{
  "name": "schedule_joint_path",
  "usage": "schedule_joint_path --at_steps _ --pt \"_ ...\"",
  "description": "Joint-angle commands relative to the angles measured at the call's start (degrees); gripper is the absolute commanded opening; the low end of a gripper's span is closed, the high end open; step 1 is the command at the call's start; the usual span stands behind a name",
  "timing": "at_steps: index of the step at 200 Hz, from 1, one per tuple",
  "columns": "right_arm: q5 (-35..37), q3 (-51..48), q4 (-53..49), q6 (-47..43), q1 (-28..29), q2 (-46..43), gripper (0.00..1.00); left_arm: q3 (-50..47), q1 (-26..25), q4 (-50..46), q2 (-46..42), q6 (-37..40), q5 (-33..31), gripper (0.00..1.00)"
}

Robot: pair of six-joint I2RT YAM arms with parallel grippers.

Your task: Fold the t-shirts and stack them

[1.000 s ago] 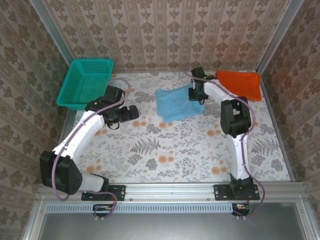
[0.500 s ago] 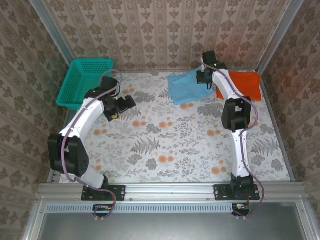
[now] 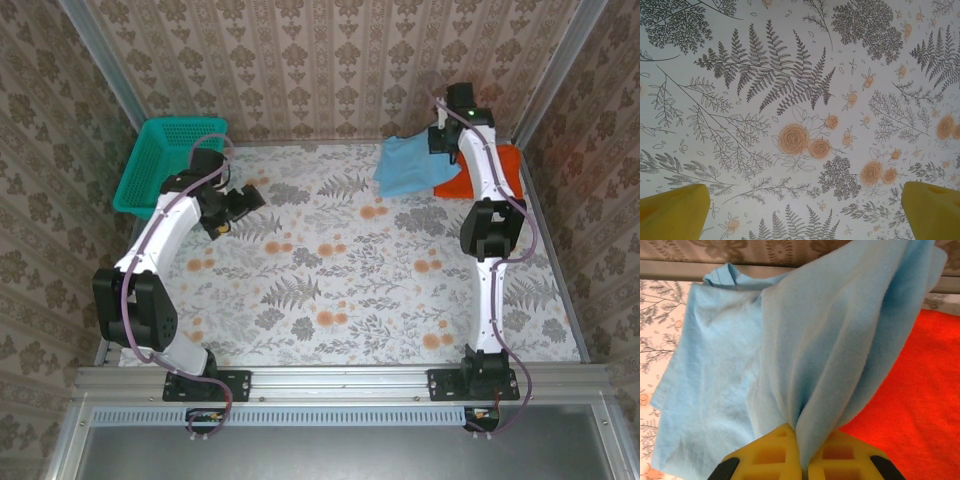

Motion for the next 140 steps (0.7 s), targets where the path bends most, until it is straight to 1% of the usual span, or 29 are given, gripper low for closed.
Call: schedule_joint_path --at_steps 1,56,140 --pt "-2.00 3.31 -4.35 -2.95 -1.59 -3.80 0.00 1.54 0.87 -1.50 0.04 1.09 0.66 1.00" --pt "-2.36 5.38 -3.74 -6.01 -1.80 -5.86 0.00 1.54 1.54 -2.10 0.20 0.56 0.23 1.00" --pt "-2.47 3.73 -4.77 -7.86 -4.39 -8.94 0.00 0.27 2.62 -2.02 -0.18 -0.07 0.31 1.00"
